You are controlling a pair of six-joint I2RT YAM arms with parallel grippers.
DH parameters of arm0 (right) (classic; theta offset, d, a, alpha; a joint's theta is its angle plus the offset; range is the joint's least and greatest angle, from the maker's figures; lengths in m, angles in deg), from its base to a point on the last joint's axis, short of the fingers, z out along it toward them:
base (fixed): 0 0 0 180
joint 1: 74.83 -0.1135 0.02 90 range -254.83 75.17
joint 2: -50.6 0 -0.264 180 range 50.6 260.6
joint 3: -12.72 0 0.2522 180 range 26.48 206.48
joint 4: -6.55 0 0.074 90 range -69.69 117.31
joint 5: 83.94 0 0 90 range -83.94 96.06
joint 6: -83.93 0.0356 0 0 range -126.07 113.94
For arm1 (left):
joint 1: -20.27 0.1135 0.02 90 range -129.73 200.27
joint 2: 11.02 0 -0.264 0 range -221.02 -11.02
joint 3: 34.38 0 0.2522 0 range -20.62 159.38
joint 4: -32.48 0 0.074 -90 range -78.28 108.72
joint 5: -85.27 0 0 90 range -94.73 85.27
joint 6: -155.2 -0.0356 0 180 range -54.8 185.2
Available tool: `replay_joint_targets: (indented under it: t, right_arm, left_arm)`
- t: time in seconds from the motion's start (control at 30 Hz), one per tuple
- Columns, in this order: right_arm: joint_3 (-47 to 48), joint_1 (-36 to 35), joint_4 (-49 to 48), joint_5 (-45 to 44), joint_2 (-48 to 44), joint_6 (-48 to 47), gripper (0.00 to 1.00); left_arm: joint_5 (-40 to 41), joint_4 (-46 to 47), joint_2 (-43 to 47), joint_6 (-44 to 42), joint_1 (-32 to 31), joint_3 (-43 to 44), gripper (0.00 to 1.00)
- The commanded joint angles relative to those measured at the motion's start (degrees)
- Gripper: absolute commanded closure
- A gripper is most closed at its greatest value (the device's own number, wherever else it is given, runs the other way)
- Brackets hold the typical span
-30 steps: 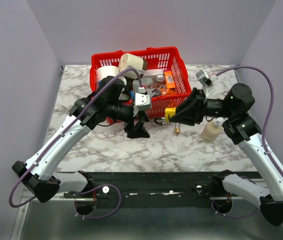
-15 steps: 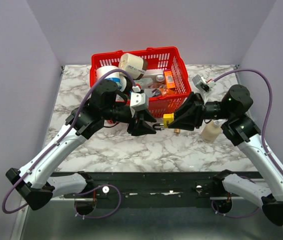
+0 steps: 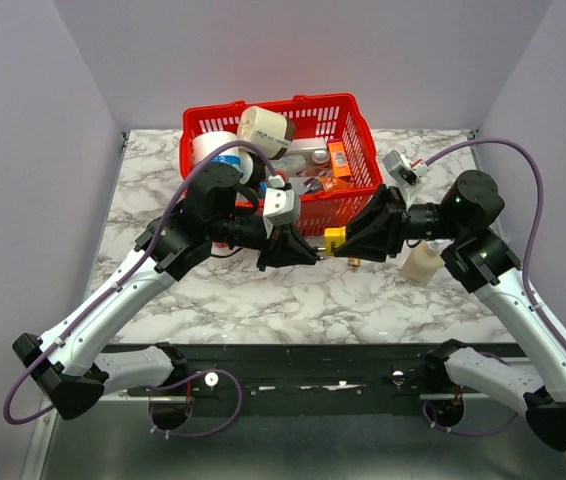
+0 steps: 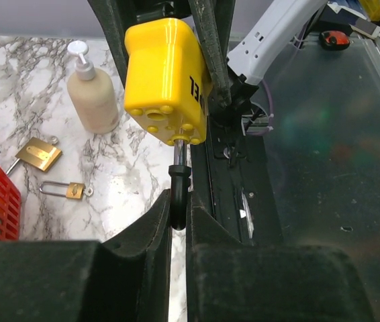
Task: Lock with the key
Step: Pick up the lock from the center of the board.
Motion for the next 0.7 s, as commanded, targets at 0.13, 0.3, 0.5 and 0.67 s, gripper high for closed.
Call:
replay_joint_targets:
  t: [0.13,0.3,0.5,0.67]
  right_arm:
    - [1.2,-0.5,2.0,-2.5,0.5,0.1,0.85]
    - [2.6,-0.4,7.5,-6.4,0.5,-1.2,0.05]
    - [5.9,-0.4,16.5,-10.9,-1.4,-9.4,0.0]
    - [6.5,-0.4,20.5,-13.3,-4.0,-20.8,0.0]
  left_arm:
    - [-1.1,-0.9,1.5,-1.7,-0.2,-0.3,1.0]
    - [-2.2,-4.5,1.1,-1.8,0.5,1.6,1.0]
    - [-4.1,-9.1,1.9,-3.5,2.1,1.9,1.0]
    - [-3.7,-10.4,1.7,-4.6,2.1,2.9,1.0]
